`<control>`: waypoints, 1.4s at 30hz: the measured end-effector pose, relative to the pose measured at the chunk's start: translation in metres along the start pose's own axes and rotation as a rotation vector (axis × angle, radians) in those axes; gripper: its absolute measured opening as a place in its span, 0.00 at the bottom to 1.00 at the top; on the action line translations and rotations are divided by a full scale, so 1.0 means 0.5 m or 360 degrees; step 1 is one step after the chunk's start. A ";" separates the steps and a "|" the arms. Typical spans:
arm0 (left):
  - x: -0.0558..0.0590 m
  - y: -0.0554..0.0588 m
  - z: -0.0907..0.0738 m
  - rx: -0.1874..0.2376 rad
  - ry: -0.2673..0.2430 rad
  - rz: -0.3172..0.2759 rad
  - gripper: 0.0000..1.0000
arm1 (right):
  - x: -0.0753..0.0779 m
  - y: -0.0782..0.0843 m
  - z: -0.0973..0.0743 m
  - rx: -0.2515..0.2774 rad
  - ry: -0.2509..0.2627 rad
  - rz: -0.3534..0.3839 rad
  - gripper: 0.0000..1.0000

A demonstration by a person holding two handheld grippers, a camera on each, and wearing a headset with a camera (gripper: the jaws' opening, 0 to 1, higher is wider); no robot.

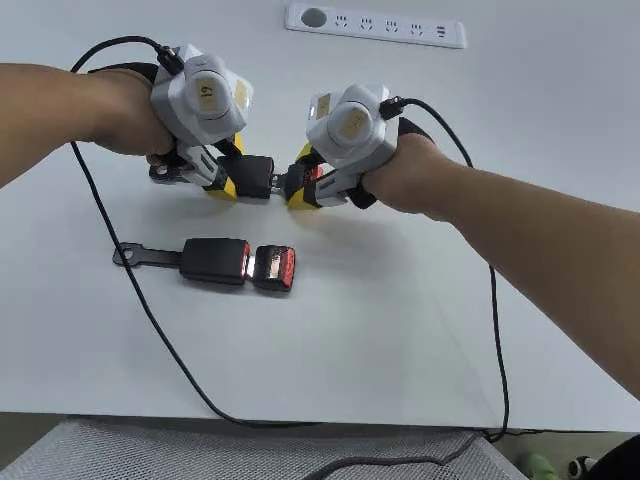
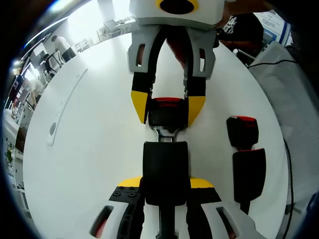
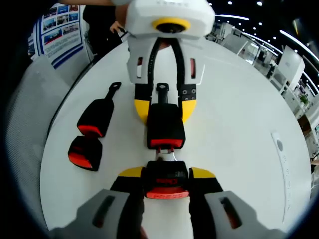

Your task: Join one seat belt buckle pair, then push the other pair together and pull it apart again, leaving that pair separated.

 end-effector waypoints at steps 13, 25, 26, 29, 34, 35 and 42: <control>0.002 0.000 0.000 -0.0015 0.0001 -0.0009 0.32 | 0.016 0.041 -0.019 0.0006 0.0021 0.0009 0.34; 0.004 -0.002 -0.001 -0.0036 0.0011 -0.0016 0.32 | 0.018 0.132 -0.094 -0.0060 0.0054 0.0064 0.35; 0.005 -0.003 -0.002 -0.0037 0.0010 -0.0016 0.32 | 0.018 0.137 -0.097 -0.0068 0.0054 0.0069 0.35; 0.007 -0.005 -0.003 -0.0038 0.0004 -0.0020 0.32 | 0.017 0.158 -0.111 -0.0108 0.0067 0.0065 0.36; 0.009 -0.007 -0.003 -0.0045 0.0004 -0.0017 0.33 | 0.014 0.172 -0.122 -0.0129 0.0072 0.0086 0.36; 0.009 -0.007 -0.003 -0.0045 0.0004 -0.0017 0.33 | 0.013 0.173 -0.123 -0.0138 0.0073 0.0088 0.36; 0.009 -0.012 -0.003 -0.0074 0.0006 -0.0024 0.33 | 0.013 0.168 -0.121 -0.0203 0.0089 0.0065 0.39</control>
Point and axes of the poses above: the centre of the closed fingertips' face, and the gripper's own axes: z roughly forward along the fingers, x roughly to its right, y roughly out of its underside, the point moved 3 cm from there along -z, roughly backward along the fingers, and after that the axes turned 8 degrees about z, right-handed, at the moved point
